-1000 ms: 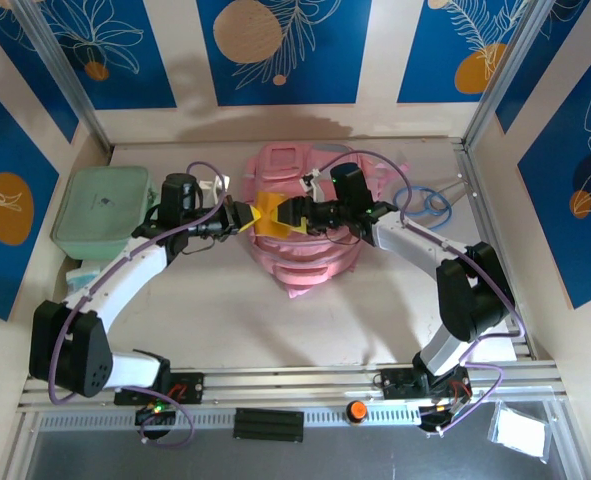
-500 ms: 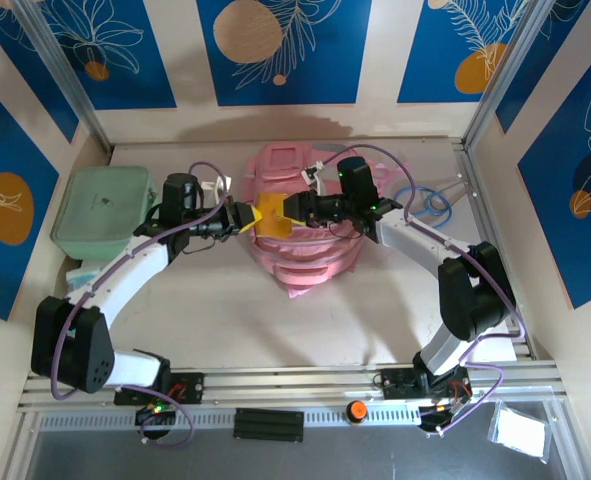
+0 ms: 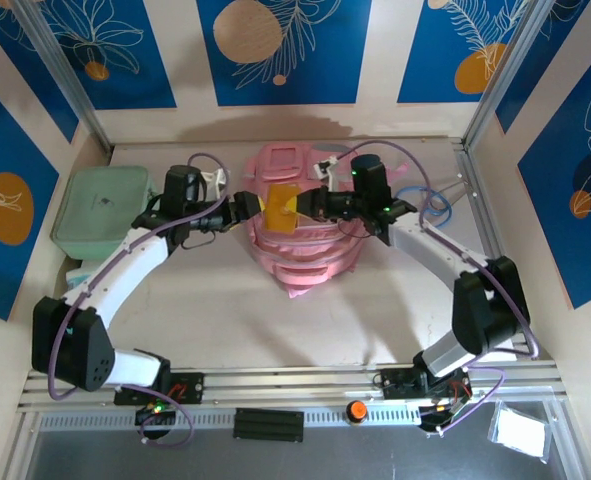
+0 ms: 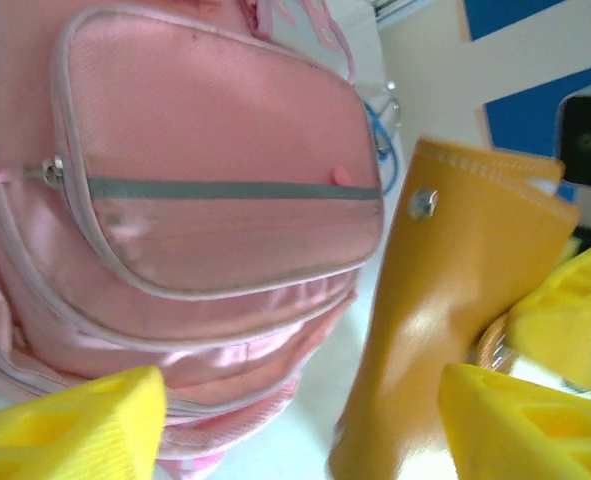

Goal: Pack the student bag

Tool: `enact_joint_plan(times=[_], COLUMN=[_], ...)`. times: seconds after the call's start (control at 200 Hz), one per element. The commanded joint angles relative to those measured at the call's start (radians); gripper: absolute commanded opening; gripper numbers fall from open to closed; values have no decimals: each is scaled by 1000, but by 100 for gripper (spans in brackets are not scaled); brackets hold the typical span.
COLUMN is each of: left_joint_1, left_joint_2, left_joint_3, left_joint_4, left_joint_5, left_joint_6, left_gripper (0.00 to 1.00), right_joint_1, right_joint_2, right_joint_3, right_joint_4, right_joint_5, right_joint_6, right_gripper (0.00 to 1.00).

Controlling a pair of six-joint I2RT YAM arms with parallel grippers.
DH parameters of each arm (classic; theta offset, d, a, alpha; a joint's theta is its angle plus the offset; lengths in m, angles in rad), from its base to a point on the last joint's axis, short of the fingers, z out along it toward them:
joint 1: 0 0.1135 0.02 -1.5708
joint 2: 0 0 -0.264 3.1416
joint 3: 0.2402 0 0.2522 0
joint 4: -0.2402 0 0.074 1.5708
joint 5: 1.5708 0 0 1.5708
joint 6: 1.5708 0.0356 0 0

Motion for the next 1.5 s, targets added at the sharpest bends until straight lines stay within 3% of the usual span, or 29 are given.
enact_joint_plan(times=[0.0,0.31,0.38,0.67,0.9,1.15,1.495], left_joint_1=[-85,-285,-297,-314,-326,-325,-323], left_joint_2=[28,280,344,502,600,678,674], left_joint_3=[96,339,415,590,672,768,882], left_joint_4=[-116,-258,-339,-507,-552,-613,-642], left_joint_5=[-156,-346,-306,-379,-405,-456,-499], left_joint_6=[201,641,742,1007,1058,1027,937], left_gripper=[78,80,77,66,61,51,22], right_joint_1=[-71,-248,-268,-287,-285,-293,-299], right_joint_2=[-98,-309,-338,-369,-378,-401,-420], right_joint_3=[-47,-168,-178,-195,-197,-189,-200], right_joint_4=[-91,-219,-240,-249,-250,-276,-284], right_joint_5=[132,308,322,319,321,347,350], right_joint_6=[-33,-43,-50,-32,-19,-31,-28], right_gripper=[4,4,4,4,4,4,4])
